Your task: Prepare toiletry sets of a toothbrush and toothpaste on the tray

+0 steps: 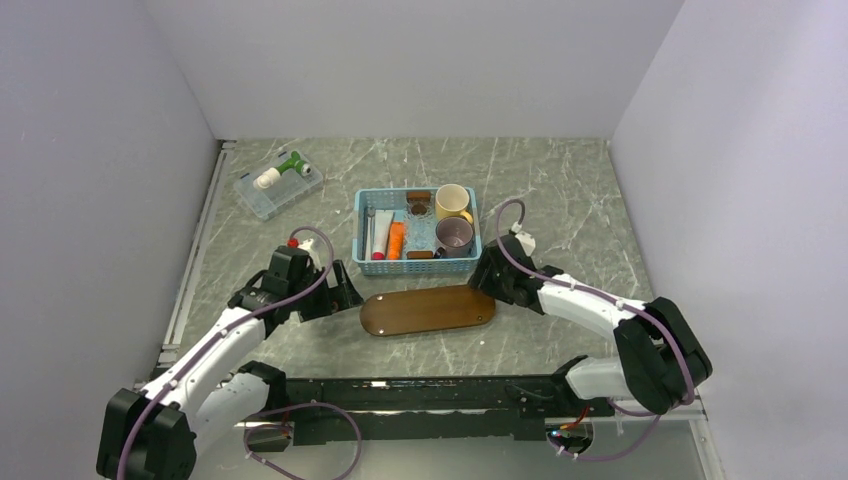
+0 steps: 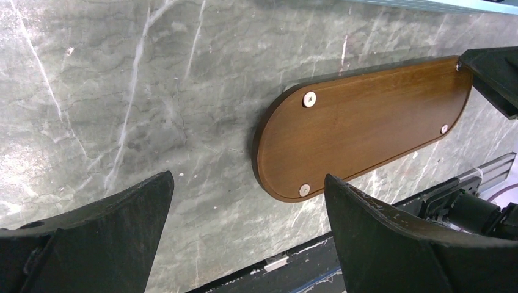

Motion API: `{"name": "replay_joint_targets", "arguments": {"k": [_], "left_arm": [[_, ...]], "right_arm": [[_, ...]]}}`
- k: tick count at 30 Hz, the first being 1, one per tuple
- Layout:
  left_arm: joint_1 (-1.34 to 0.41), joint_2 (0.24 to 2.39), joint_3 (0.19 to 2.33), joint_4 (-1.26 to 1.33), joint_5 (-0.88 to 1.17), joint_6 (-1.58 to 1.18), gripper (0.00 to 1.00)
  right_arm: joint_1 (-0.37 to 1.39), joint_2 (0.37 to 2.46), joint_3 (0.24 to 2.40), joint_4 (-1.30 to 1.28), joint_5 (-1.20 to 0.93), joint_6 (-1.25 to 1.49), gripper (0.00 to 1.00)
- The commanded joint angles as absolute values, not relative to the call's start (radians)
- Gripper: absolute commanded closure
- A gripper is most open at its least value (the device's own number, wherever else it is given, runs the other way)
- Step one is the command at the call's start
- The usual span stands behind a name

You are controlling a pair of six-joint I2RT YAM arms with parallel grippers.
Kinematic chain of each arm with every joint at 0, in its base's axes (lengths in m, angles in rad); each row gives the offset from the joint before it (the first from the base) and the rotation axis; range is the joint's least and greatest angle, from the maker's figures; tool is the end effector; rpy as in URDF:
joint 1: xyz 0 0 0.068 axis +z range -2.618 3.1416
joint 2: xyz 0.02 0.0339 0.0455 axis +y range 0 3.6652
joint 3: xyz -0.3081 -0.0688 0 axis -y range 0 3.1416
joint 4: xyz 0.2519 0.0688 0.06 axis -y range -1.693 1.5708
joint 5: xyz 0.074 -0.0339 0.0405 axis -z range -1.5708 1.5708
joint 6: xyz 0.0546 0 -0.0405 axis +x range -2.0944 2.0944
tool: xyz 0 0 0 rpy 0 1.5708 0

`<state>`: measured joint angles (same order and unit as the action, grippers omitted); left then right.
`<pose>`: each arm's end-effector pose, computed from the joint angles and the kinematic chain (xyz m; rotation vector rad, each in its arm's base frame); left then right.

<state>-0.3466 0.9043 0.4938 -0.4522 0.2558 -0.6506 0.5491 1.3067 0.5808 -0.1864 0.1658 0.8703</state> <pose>0.1523 -0.0697 0.2138 -0.2652 2.5288 -0.7358 0.2146 0.1207 0.1875 0.4715 2.4652 0.4005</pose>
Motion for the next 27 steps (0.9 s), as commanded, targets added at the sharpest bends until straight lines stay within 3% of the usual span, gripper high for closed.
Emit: {"name": "replay_joint_targets", "arguments": {"k": [1,27], "left_arm": [[-0.348,0.934,0.483,-0.398,0.233,-0.664,0.01],[-0.364,1.158,0.502,-0.238,0.395,-0.653,0.11]], "right_arm": [[0.583,1.291,0.571,-0.182,0.181,0.915,0.36],[0.689,1.27,0.535,-0.174,0.18,0.975,0.36]]}}
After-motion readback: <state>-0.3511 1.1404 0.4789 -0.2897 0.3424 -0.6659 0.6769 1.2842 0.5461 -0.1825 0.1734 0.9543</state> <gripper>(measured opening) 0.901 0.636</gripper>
